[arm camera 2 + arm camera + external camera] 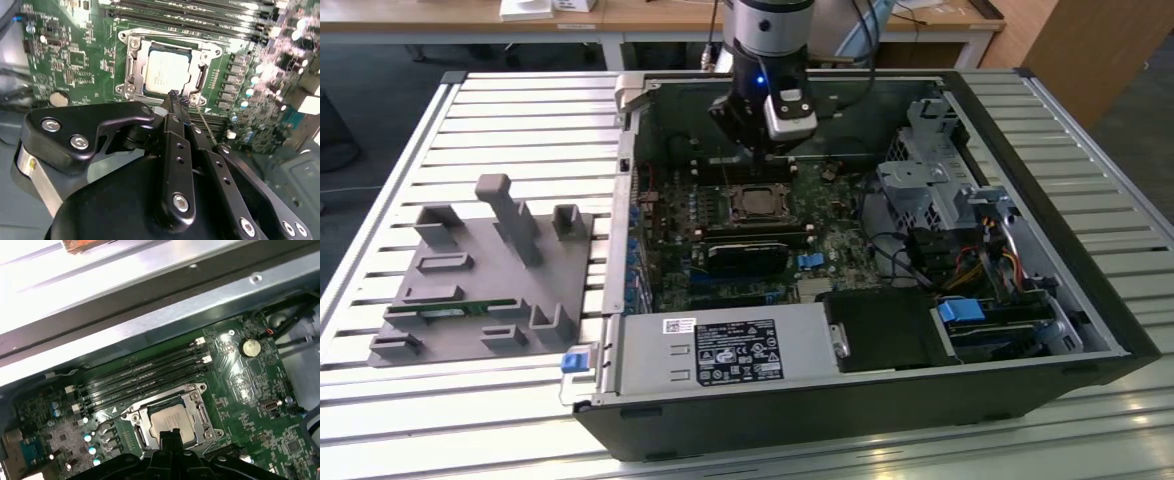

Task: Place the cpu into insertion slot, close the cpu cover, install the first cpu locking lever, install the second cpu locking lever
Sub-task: 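Install the first cpu locking lever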

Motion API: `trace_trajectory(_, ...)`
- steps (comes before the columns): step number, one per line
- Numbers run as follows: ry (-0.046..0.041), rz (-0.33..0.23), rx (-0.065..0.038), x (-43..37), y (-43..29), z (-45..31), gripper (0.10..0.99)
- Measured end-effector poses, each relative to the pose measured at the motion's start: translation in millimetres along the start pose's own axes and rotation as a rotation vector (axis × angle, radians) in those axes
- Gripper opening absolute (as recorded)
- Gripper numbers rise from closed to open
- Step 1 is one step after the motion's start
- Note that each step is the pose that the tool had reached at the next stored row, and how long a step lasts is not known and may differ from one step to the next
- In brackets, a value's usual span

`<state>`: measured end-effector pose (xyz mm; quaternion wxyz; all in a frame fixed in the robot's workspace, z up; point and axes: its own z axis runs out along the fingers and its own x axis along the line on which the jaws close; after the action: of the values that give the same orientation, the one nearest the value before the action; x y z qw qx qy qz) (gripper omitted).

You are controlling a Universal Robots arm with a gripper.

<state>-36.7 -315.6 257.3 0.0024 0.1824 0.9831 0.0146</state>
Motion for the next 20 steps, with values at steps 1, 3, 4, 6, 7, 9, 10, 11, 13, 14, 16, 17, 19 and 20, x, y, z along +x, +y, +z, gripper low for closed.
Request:
trace_trajectory(1,0.0005,-0.018,0.0,0.0,0.0,0.1,0.106)
trace_trajectory(3,0.0016,-0.055,0.0,0.0,0.0,0.3,0.106)
trace_trajectory(4,0.0022,-0.073,0.0,0.0,0.0,0.4,0.106)
trace_trajectory(6,0.0032,-0.11,0.0,0.0,0.0,0.6,0.106)
trace_trajectory(7,0.0038,-0.127,0.0,0.0,0.0,0.7,0.106)
trace_trajectory(9,0.0048,-0.164,0.0,0.0,0.0,0.8,0.106)
trace_trajectory(10,0.0054,-0.181,0.0,0.0,0.0,1.0,0.106)
trace_trajectory(11,0.0059,-0.2,0.0,0.0,0.0,1.0,0.106)
trace_trajectory(13,0.007,-0.237,0.0,0.0,0.0,1.3,0.106)
trace_trajectory(14,0.0075,-0.255,0.0,0.0,0.0,1.4,0.106)
trace_trajectory(16,0.0086,-0.291,0.0,0.0,0.0,1.6,0.106)
trace_trajectory(17,0.0091,-0.309,0.0,0.0,0.0,1.8,0.106)
trace_trajectory(19,0.0102,-0.345,0.0,0.0,0.0,2.0,0.106)
trace_trajectory(20,0.0108,-0.364,0.0,0.0,0.0,2.1,0.106)
